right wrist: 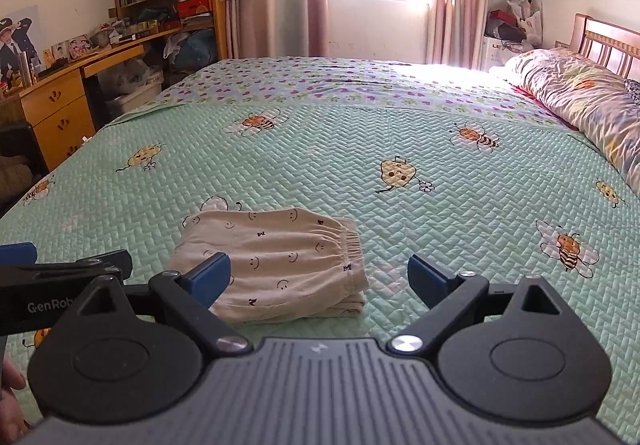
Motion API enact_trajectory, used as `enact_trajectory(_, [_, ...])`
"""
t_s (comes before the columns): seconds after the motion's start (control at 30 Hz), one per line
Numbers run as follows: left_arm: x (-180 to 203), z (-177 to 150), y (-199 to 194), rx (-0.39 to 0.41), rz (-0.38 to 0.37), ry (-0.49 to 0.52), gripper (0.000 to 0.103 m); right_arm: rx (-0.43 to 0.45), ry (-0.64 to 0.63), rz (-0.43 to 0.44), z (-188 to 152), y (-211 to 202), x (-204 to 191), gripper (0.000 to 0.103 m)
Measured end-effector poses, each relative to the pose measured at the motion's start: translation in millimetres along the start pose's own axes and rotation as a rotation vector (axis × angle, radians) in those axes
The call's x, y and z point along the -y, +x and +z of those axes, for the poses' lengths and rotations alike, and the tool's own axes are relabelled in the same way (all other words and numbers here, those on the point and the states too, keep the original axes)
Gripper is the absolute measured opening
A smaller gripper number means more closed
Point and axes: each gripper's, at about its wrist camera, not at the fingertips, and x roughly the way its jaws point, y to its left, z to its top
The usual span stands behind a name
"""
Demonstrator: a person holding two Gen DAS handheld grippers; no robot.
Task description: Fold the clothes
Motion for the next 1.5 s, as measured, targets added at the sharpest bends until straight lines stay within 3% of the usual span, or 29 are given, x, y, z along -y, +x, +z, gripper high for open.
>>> enact_trajectory(0.6, [5.9,0.1,3.2,-0.004,-0.026,0.014,0.102,-0.021,-0.007,-0.019,-5.1,8.8,5.4,0.095])
enact_trajectory(1.1, [-15.2,-6.7,14.2,-0.031,0.013,-0.018,0.102,-0.027,-0.062,-0.001,-4.5,18.9,-17.4,0.095])
enact_trajectory(1.5, [-8.8,-10.1,18.9,-0.044,-0.008,-0.008,0.102,-0.036,-0.056,-0.018,-8.9,20.6,-13.6,0.095])
